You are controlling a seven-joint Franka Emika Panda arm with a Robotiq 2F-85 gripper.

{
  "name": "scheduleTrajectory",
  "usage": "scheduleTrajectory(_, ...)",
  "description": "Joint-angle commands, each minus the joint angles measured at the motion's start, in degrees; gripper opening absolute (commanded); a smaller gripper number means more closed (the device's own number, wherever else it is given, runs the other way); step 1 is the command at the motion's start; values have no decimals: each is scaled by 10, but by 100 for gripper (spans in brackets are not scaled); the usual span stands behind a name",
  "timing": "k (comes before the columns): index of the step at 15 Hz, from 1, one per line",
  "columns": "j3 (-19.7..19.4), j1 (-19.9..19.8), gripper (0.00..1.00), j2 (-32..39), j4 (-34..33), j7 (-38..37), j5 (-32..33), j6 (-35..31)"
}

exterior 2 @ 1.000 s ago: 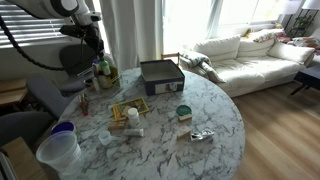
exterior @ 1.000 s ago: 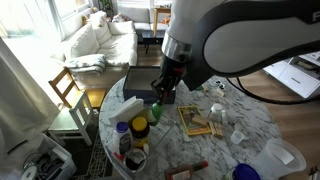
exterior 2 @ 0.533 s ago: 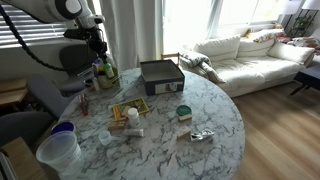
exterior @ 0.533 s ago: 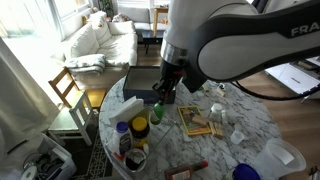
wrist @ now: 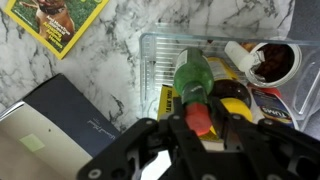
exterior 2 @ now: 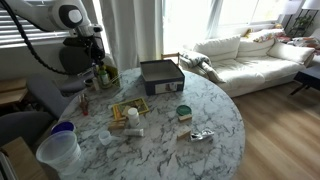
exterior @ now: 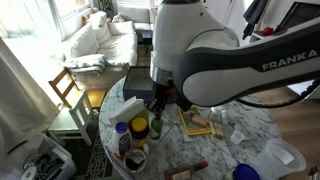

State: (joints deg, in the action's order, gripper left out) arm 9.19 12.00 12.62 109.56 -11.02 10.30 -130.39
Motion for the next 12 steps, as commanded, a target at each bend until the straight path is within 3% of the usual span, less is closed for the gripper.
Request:
scheduleTrajectory(1, -5, 10, 8, 24, -21, 3, 19, 2)
scheduleTrajectory(12, -4, 21, 8, 47, -17, 8, 15, 4)
